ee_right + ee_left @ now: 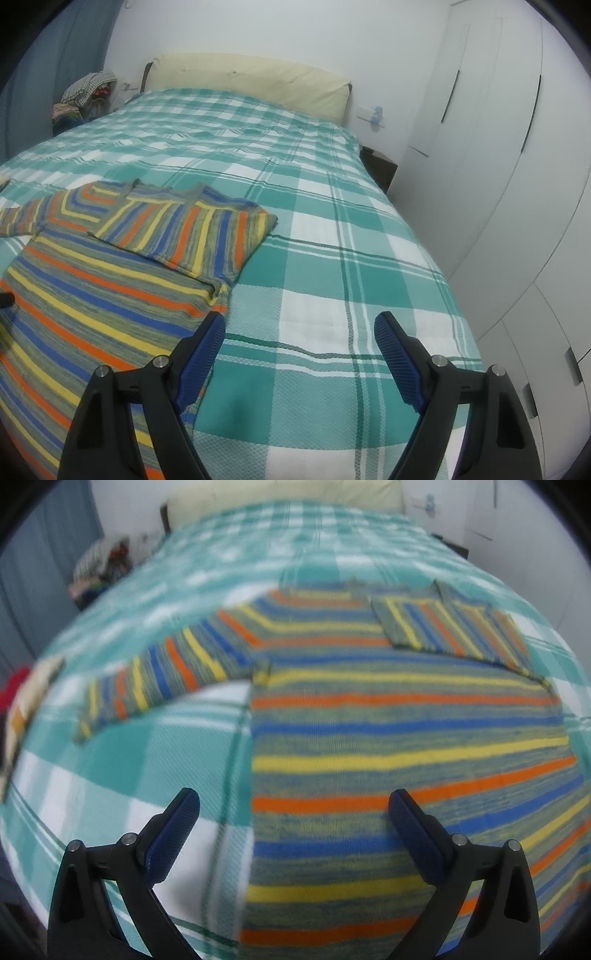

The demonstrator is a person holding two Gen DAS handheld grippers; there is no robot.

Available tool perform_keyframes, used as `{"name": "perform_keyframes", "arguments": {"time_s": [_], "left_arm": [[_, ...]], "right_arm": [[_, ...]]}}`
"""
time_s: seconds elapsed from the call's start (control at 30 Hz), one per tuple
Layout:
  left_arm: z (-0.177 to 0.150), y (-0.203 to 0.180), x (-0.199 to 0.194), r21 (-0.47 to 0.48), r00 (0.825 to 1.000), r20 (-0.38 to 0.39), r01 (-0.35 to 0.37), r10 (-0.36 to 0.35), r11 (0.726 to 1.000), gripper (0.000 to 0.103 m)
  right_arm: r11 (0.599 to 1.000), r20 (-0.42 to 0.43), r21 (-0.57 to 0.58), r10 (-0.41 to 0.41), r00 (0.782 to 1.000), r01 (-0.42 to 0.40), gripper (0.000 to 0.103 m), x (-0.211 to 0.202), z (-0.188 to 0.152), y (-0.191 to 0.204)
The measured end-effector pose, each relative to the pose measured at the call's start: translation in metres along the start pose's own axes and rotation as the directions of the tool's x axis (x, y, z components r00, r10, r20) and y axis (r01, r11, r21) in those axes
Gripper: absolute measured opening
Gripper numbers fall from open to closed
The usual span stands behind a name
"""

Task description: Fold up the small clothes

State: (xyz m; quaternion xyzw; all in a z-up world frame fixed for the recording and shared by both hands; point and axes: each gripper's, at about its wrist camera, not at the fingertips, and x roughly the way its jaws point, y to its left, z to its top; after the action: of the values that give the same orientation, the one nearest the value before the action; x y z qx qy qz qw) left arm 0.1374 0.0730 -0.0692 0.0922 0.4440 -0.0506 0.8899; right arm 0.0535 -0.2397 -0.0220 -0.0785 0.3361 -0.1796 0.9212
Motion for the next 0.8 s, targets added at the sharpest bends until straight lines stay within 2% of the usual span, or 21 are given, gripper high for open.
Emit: {"name": "perform_keyframes", "arguments": {"time_s": [0.17,0.53,0.7,0.8], "left_arm": [[0.004,-0.007,-0.015,0.061,0.995,0.085,-0.054,0.049,0.997,0.102],[0.003,-0.016,-0.020,0.135,0.986,0.132,-0.123,0.105,0.983,0.102],[0.005,-0.009,-0.019,0.115,0.991,0.108,-0.096,0.084,0.989,0.102],[0.020,0.026,-0.019,0.037,0.997,0.073,-0.035,0.032,0.999,0.102]], "right_arm": [[1.000,-0.003,-0.011,0.004,1.000,-0.004,0.082,0.002,-0.001,0.003],[1.000,-0.004,-0.022,0.007,1.000,-0.007,0.082,0.001,-0.003,0.007],[1.000,-0.004,-0.021,0.006,1.000,-0.006,0.082,0.001,-0.003,0.008],[1.000,-0.003,-0.020,0.007,1.000,-0.007,0.082,0.001,-0.003,0.007]]}}
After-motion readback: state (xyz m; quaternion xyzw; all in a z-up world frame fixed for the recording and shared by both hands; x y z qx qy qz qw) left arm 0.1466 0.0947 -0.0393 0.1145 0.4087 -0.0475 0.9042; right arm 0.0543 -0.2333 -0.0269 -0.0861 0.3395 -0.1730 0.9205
